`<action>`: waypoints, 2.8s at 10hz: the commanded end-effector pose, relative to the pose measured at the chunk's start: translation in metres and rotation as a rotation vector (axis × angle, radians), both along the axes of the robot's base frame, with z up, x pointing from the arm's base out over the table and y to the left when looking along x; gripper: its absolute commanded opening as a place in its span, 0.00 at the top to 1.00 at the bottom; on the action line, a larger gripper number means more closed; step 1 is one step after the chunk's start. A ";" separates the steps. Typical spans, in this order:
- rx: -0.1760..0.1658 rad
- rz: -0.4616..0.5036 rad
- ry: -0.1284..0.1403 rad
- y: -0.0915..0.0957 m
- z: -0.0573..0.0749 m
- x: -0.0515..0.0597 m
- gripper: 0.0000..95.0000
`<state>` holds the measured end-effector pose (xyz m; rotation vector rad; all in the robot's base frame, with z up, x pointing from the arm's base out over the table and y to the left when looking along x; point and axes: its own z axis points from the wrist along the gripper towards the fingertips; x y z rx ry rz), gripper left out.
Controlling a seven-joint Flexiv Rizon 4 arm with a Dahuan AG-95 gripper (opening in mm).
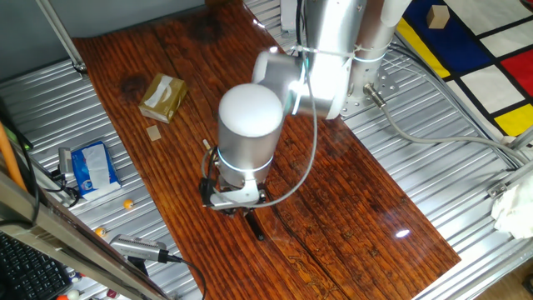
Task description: Hit the pool ball
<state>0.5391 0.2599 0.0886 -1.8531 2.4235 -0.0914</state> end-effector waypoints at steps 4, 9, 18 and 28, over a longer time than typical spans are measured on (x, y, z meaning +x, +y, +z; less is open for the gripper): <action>0.016 0.060 0.017 0.005 -0.024 -0.001 0.80; 0.053 0.070 0.045 0.009 -0.048 -0.005 0.80; 0.043 0.112 0.028 0.020 -0.066 -0.011 0.80; 0.051 0.143 0.046 0.014 -0.060 -0.023 0.80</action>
